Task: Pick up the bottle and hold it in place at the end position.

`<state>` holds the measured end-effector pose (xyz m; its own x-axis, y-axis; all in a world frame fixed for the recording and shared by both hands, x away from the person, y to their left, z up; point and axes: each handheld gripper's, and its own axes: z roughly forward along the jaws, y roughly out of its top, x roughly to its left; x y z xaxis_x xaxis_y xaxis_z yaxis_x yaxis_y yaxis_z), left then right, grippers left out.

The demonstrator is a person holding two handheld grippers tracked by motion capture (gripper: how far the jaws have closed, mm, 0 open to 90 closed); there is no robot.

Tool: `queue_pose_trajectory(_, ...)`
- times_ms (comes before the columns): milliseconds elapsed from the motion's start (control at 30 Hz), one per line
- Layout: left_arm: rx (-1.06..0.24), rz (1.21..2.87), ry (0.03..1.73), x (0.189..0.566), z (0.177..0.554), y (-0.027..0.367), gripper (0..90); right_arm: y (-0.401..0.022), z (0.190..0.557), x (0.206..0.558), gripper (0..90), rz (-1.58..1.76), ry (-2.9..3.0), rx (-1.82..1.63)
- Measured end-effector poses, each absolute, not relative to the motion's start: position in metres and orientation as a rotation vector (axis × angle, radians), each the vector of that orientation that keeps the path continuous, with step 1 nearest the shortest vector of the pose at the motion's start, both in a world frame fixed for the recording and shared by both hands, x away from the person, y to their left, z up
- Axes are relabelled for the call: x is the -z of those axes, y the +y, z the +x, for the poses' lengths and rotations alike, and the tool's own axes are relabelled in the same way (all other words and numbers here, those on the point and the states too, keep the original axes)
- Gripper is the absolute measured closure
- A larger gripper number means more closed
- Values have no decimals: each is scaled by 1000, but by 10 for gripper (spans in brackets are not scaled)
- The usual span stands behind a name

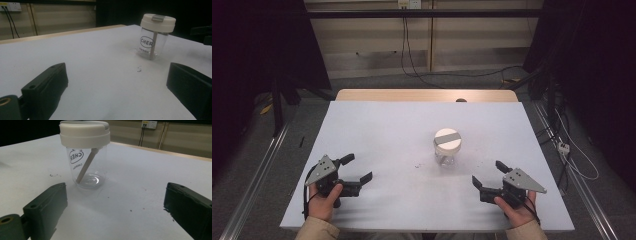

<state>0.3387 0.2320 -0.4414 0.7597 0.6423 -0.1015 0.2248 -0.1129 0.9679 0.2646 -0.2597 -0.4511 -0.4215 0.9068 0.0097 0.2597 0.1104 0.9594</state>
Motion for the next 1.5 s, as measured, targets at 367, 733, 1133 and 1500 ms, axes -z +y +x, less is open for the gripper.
queue_pose_trajectory(367, -397, 1673, 688, 441, 339, 230, 32, -246, 281, 451, 49, 1128, 1778, -1305)
queue_pose_trajectory(733, -390, 1679, 677, 442, 339, 229, 32, -221, 305, 449, 52, 1117, 1786, -1309)
queue_pose_trajectory(1133, -386, 1688, 682, 444, 339, 229, 32, -200, 321, 449, 56, 1145, 1791, -1312)
queue_pose_trajectory(1500, -384, 1691, 684, 445, 339, 228, 32, -182, 330, 452, 61, 1152, 1804, -1300)
